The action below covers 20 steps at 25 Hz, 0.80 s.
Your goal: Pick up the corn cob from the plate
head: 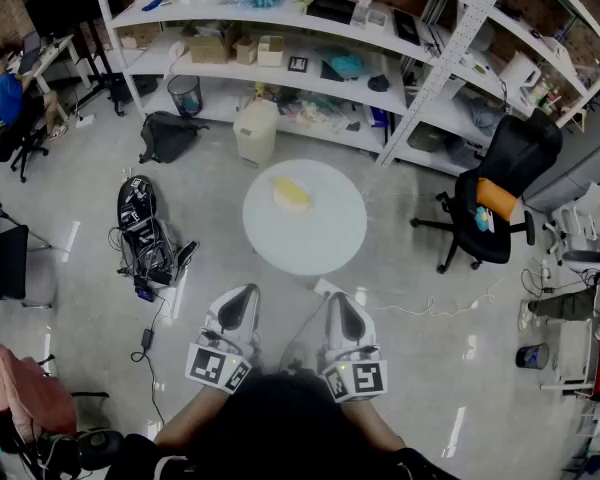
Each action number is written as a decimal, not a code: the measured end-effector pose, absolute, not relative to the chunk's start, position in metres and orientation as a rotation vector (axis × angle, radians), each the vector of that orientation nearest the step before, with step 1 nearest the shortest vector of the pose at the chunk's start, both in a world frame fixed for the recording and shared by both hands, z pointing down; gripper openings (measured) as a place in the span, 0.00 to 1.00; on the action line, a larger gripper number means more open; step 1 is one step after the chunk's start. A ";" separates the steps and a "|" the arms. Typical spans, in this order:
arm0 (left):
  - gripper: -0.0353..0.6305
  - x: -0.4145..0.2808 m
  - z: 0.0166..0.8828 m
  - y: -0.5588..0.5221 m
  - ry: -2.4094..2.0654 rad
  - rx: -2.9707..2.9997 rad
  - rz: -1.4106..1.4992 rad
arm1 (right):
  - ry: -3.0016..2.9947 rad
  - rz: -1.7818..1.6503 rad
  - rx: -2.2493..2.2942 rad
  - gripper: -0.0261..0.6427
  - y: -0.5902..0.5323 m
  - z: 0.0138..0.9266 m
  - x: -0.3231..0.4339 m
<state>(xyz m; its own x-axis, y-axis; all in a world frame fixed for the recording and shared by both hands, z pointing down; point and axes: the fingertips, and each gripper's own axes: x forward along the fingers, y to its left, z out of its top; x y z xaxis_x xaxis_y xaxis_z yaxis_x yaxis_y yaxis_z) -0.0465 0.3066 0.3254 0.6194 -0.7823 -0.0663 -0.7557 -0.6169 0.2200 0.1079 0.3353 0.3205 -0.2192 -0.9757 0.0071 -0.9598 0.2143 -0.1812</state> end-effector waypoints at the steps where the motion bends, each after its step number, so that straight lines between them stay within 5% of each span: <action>1: 0.06 -0.046 0.326 0.307 -1.279 2.671 -0.233 | 2.363 -0.223 -1.891 0.05 0.336 0.321 0.108; 20: 0.06 -0.032 0.328 0.320 -1.301 2.657 -0.230 | 2.370 -0.262 -1.840 0.05 0.347 0.322 0.119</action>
